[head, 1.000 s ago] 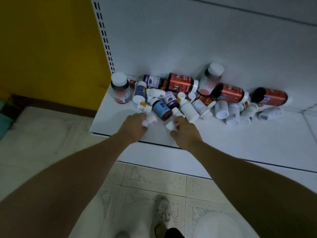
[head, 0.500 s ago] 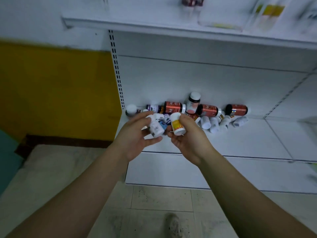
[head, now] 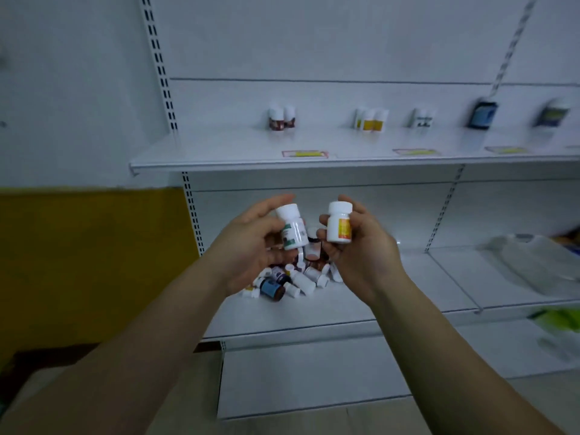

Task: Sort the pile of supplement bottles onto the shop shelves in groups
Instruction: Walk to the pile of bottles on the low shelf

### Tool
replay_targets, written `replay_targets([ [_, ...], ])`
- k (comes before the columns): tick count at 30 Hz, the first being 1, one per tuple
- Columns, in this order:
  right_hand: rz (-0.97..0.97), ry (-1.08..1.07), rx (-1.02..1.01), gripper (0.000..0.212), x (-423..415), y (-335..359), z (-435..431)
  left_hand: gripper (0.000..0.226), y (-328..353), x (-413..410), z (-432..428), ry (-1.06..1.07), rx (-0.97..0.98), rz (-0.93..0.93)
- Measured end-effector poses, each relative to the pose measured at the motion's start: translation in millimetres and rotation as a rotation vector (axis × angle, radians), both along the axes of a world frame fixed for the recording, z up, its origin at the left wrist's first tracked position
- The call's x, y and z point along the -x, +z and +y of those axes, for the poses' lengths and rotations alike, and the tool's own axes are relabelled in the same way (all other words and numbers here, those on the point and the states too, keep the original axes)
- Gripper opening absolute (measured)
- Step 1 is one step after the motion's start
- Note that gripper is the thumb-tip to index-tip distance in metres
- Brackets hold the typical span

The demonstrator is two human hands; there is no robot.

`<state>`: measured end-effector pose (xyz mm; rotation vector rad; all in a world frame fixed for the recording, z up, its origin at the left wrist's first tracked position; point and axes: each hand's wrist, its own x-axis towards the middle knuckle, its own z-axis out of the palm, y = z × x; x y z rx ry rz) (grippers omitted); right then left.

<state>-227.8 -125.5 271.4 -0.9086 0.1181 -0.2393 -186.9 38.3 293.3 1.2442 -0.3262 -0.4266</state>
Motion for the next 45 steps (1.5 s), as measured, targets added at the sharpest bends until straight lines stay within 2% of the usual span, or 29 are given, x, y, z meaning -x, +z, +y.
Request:
replay_targets([
  [7,-0.119,-0.072,0.159,0.026,26,52,-82,0.028,44,17,-89,-0.086,0.113,-0.071],
  [14,-0.150,-0.144,0.314,0.024,43,81,-195,0.047,70,32,-197,-0.112,0.127,-0.158],
  [22,-0.152,-0.143,0.419,0.023,34,92,-278,0.044,78,31,-279,-0.043,0.068,-0.204],
  [28,-0.128,-0.080,0.453,0.019,-4,99,-302,0.044,83,-3,-288,0.038,-0.090,-0.273],
  [31,-0.111,-0.062,0.535,0.018,-37,101,-308,0.042,86,-35,-280,0.117,-0.189,-0.318],
  [38,-0.031,-0.081,0.902,0.022,-140,105,-309,0.038,89,-121,-272,0.267,-0.605,-0.485],
  [42,0.007,-0.016,1.121,0.026,-190,101,-307,0.038,84,-154,-277,0.292,-0.724,-0.535],
  [45,-0.012,0.002,1.392,0.028,-217,102,-302,0.038,78,-166,-277,0.346,-0.773,-0.561],
])
